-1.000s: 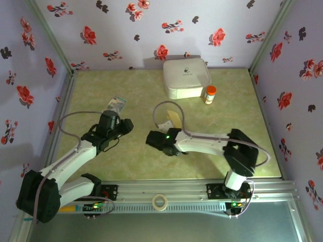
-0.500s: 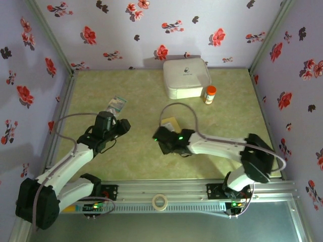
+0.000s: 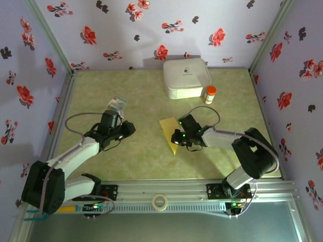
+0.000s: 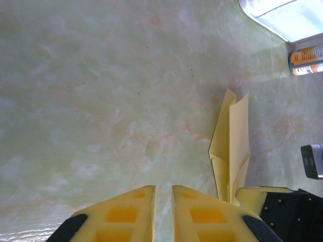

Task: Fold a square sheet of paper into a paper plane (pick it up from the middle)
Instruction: Fold the wing for the fifth time at the center of the table.

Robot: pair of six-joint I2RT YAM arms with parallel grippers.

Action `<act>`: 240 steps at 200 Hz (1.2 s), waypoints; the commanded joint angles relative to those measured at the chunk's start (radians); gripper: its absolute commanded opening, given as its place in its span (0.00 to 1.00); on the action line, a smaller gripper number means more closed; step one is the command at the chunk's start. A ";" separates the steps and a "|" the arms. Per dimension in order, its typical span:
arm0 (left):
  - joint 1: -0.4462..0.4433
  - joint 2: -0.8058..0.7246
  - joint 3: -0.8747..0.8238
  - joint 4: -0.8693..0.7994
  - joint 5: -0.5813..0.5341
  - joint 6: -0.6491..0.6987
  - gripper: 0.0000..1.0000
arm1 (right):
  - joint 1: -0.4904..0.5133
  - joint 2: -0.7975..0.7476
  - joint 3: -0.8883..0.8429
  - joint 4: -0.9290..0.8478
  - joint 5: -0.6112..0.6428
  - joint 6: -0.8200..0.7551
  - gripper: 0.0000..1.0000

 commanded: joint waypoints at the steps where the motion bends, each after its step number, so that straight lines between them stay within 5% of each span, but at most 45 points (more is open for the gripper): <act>1: -0.004 0.032 0.030 0.030 0.051 -0.017 0.15 | -0.003 0.055 0.019 0.030 -0.046 0.054 0.06; 46: -0.030 0.078 0.053 0.082 0.090 -0.023 0.10 | 0.020 0.068 -0.098 0.211 -0.033 0.288 0.07; 106: -0.110 0.237 0.151 0.154 0.170 -0.034 0.04 | 0.210 -0.026 -0.255 0.474 0.241 0.748 0.13; 121: -0.133 0.290 0.184 0.161 0.190 -0.034 0.02 | 0.199 -0.070 -0.244 0.495 0.223 0.660 0.16; 151: -0.181 0.379 0.243 0.178 0.205 -0.040 0.01 | 0.138 -0.184 -0.173 0.172 0.187 0.469 0.15; 200: -0.261 0.498 0.336 0.188 0.222 -0.047 0.00 | -0.034 -0.299 -0.240 0.093 0.058 0.337 0.15; 240: -0.280 0.589 0.379 0.195 0.241 -0.055 0.00 | -0.082 -0.323 -0.250 0.058 0.010 0.288 0.16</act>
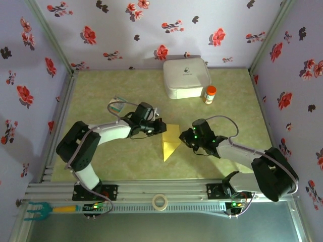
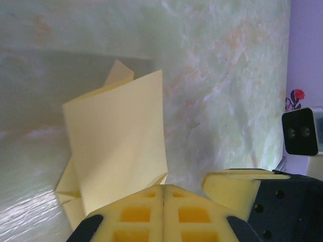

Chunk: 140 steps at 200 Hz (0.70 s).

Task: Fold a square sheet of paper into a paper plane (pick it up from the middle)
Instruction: Fold the wing for the fifth time at the center of the table.

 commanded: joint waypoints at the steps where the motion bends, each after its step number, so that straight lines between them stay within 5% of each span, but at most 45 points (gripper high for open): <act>1: -0.005 0.053 0.032 0.018 0.027 -0.014 0.00 | -0.015 -0.014 -0.016 -0.051 -0.057 -0.065 0.16; 140: 0.035 0.168 -0.099 0.124 0.010 -0.056 0.00 | -0.024 0.135 0.018 0.092 -0.205 -0.057 0.38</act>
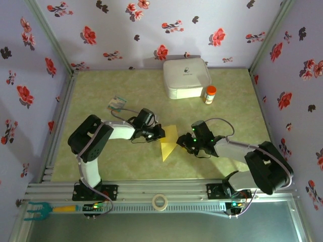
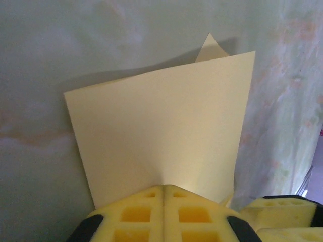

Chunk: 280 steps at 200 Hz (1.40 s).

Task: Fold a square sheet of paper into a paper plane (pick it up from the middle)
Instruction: Fold the wing for the fifth time at the center of the table.

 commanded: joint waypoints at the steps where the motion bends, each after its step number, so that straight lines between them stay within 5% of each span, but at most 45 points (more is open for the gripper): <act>1: 0.011 0.023 -0.042 0.027 -0.004 -0.017 0.00 | -0.006 0.036 0.026 0.084 -0.051 0.013 0.38; 104: 0.018 0.028 -0.052 0.054 0.018 -0.019 0.00 | -0.041 0.126 0.053 0.212 -0.083 -0.015 0.37; 280: 0.018 0.013 -0.052 0.053 0.021 -0.016 0.00 | -0.149 0.294 0.151 0.234 -0.338 -0.216 0.35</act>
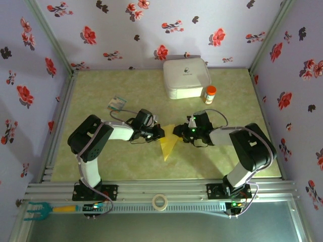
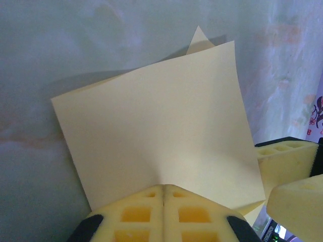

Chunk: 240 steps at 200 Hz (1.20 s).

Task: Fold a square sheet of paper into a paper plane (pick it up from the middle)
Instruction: Fold the wing for the fifth time at the center of the table.

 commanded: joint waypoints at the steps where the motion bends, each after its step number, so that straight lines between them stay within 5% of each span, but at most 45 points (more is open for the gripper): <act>1: 0.008 0.013 -0.019 -0.019 -0.005 0.001 0.00 | -0.010 0.031 0.033 -0.015 -0.054 -0.050 0.35; 145: 0.008 -0.003 -0.019 -0.015 0.009 0.010 0.00 | -0.043 0.111 0.069 0.011 -0.156 -0.096 0.26; 240: 0.008 -0.068 0.010 -0.073 0.012 0.046 0.06 | -0.050 0.104 0.049 0.048 -0.147 -0.060 0.08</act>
